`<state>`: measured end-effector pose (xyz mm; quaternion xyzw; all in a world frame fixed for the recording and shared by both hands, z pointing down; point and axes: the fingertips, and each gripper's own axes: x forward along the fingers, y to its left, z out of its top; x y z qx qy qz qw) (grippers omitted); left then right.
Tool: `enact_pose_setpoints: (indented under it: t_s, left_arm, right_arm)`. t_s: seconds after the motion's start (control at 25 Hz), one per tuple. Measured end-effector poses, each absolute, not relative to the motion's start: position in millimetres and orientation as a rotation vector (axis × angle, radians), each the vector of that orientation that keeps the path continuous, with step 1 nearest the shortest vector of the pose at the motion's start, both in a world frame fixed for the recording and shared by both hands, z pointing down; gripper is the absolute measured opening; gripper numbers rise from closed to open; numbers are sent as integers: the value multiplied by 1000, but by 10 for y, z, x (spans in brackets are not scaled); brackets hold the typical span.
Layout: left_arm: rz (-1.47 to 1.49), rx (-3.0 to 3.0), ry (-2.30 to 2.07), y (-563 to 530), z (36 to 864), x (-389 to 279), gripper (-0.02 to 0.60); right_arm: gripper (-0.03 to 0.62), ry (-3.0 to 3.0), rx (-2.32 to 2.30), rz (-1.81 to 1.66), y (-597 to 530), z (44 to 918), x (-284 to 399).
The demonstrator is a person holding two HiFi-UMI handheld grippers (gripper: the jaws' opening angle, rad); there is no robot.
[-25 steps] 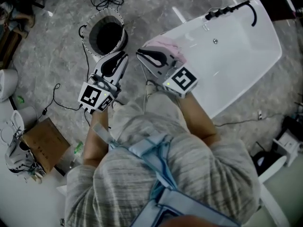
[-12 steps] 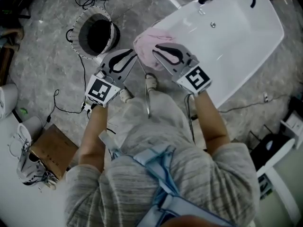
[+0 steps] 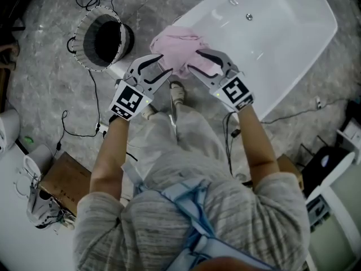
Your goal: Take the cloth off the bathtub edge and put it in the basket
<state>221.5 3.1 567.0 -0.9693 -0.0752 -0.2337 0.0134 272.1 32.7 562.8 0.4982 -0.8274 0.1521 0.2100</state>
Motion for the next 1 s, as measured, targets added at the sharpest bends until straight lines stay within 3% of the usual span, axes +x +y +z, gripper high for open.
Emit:
enact_pose_setpoints:
  t_s: [0.08,0.2,0.32,0.52,0.6,1.0]
  left_arm:
    - [-813,-2979,-292,80,5907,2248,243]
    - [-931,-2942,-341,120,6224,2287,349]
    - [-1029,-2922,-384,159,6483,2326,398]
    - [-1218,-2846,-417,252,6963,2333,576]
    - [-1281,-2793,-412,261,7171,2349,595]
    - [-1557,-2673,-369,144,8032,2412,595]
  right_arm:
    - [241,-2255,1334,456,399,5866,2787]
    - [305,-2200,1217,485,516,6216,2844]
    - [360,-2131,1123,462,595,6521,2907]
    - [478,-1995,921,403,651,7002,3023]
    - [512,-1948,846,385,639,7205,3048]
    - [512,-1793,536,289,544,8121,3010]
